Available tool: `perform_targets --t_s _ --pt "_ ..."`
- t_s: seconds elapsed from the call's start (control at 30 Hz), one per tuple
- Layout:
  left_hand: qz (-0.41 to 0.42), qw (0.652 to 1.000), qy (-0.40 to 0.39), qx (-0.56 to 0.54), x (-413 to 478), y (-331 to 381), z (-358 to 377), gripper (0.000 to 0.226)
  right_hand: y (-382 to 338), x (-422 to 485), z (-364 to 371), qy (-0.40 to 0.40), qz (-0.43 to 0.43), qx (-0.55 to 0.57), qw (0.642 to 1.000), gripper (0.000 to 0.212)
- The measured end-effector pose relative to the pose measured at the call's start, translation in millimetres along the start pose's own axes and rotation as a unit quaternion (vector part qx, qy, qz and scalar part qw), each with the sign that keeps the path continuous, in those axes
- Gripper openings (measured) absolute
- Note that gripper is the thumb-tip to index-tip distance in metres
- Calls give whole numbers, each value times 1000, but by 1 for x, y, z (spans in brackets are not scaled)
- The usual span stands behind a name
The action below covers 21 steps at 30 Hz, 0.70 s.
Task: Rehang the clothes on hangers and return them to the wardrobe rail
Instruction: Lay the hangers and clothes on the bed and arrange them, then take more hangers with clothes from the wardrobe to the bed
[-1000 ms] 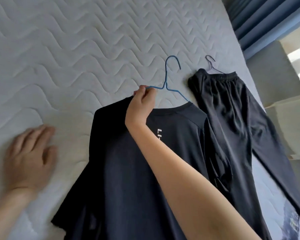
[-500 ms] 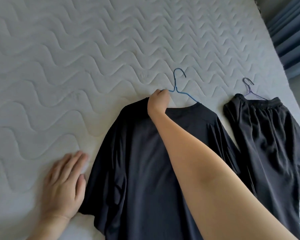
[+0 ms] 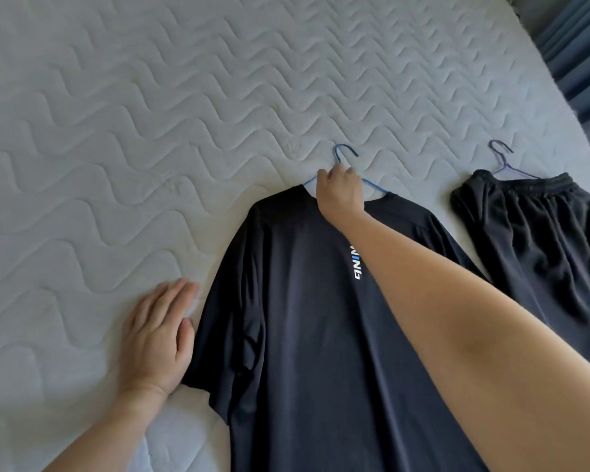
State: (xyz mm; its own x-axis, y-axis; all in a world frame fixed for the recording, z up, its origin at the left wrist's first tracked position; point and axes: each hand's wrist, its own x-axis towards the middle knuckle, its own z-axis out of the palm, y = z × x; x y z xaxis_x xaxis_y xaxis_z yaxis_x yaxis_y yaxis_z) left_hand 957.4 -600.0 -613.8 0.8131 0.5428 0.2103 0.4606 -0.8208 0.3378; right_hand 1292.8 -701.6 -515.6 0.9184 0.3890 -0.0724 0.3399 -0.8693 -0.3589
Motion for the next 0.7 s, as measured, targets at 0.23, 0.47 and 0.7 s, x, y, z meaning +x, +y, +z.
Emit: perform_targets --t_s 0.23,0.47,0.7 --pt "-187 957 -188 -117 30 58 -81 28 11 -172 -98 15 114 469 876 21" --pt "-220 903 -152 -337 -83 178 -299 24 15 -381 -255 -72 76 490 866 28" --pt "-361 843 -140 -372 -323 228 -468 23 38 -589 -348 -230 68 444 863 26"
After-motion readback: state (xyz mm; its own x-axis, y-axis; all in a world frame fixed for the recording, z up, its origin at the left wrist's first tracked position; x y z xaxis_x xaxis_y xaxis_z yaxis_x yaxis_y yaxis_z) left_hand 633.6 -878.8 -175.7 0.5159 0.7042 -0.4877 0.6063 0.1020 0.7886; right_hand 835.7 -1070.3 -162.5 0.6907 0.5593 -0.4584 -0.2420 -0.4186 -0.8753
